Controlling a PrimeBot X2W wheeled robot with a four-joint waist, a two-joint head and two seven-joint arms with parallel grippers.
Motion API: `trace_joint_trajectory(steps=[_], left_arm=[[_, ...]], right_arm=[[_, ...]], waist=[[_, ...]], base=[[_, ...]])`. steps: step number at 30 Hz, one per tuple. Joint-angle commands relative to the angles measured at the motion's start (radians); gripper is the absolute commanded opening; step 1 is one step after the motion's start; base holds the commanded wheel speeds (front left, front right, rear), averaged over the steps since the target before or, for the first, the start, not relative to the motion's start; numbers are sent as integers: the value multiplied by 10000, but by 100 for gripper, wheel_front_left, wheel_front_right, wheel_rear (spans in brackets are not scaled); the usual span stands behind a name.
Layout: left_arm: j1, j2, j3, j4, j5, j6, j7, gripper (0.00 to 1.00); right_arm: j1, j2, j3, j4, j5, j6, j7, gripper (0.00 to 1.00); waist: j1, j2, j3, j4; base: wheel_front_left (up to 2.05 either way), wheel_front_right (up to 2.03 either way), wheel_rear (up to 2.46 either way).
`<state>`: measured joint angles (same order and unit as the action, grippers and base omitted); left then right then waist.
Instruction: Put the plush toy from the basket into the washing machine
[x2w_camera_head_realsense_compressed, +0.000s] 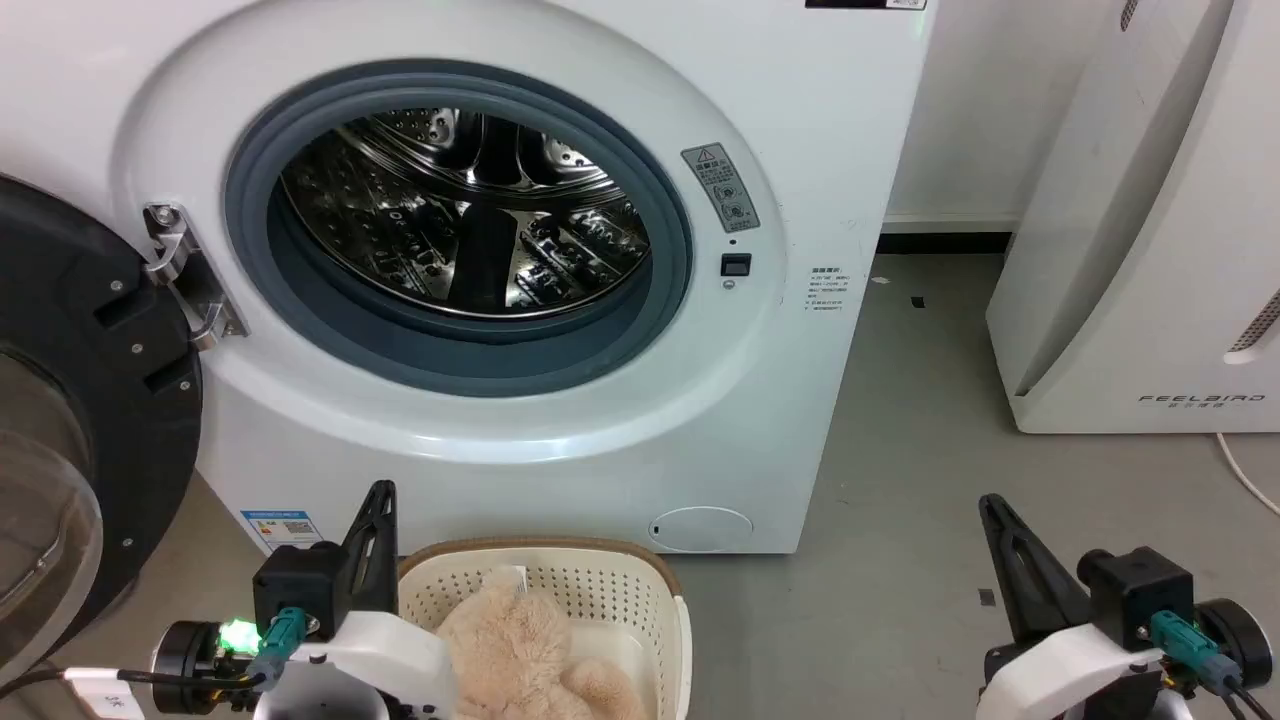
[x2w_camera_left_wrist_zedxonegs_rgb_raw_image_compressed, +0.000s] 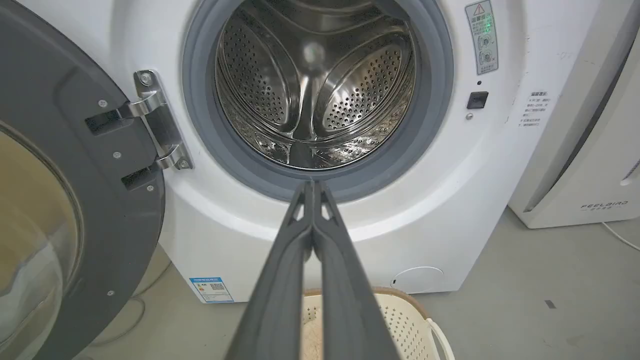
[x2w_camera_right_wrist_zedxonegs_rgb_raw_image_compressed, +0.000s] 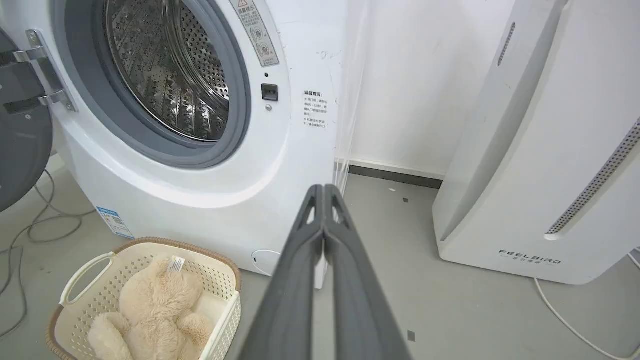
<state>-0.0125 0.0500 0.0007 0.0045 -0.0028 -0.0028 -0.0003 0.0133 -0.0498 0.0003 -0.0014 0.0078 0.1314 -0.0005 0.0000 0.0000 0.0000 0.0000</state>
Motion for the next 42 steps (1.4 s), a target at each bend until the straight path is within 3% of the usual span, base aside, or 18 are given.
trace_joint_trajectory(steps=[1, 23, 24, 42], left_arm=[[125, 3, -7, -45, 28, 28, 3, 0], [125, 3, -7, -45, 28, 28, 3, 0], [1, 0, 4, 0, -1, 1, 1, 100], [-321, 39, -147, 396, -76, 148, -323, 100]], right_arm=[[-133, -4, -3, 14, -78, -7, 5, 0], [-133, -4, -3, 14, -78, -7, 5, 0], [0, 0, -3, 0, 0, 0, -1, 100], [-97, -1, -170, -77, 298, 1, -323, 100]], waist=[[0, 0, 0, 0], [0, 0, 0, 0], [0, 0, 0, 0], [0, 0, 220, -33]], base=[[0, 0, 0], [0, 0, 0], [0, 0, 0], [0, 0, 0]])
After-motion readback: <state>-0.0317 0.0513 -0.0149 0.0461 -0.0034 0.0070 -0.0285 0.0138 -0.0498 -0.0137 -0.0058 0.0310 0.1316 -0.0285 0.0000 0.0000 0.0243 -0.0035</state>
